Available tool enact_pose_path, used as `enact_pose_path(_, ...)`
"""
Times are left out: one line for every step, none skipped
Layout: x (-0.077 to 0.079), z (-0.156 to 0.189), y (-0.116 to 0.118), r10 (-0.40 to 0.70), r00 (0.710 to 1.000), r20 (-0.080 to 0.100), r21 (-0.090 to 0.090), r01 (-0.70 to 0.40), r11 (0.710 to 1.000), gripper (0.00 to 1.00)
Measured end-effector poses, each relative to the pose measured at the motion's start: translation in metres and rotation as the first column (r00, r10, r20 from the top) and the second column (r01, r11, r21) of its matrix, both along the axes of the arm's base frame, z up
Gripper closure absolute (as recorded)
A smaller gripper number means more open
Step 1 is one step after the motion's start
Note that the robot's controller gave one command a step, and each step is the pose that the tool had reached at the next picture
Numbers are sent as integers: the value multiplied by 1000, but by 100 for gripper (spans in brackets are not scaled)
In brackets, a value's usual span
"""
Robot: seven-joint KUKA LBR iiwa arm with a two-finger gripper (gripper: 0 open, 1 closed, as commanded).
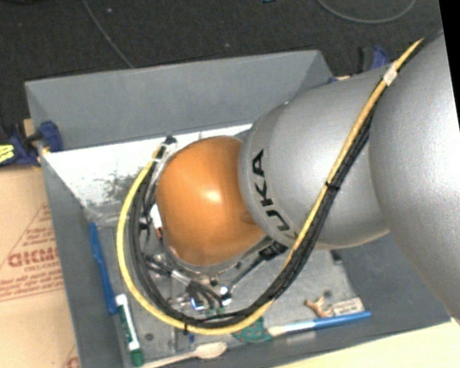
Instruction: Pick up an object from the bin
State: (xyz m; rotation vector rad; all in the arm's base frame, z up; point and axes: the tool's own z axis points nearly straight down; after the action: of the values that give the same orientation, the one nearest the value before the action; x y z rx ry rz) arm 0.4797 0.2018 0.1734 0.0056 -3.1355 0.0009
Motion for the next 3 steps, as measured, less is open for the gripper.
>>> enact_pose_path(2,3,-1,-4,1000,7,2,4,1000,0)
enact_pose_path(45,-103,-89,184,983,8,0,-184,983,0)
enact_pose_path(45,-33,-83,187,982,17,5,-188,982,0)
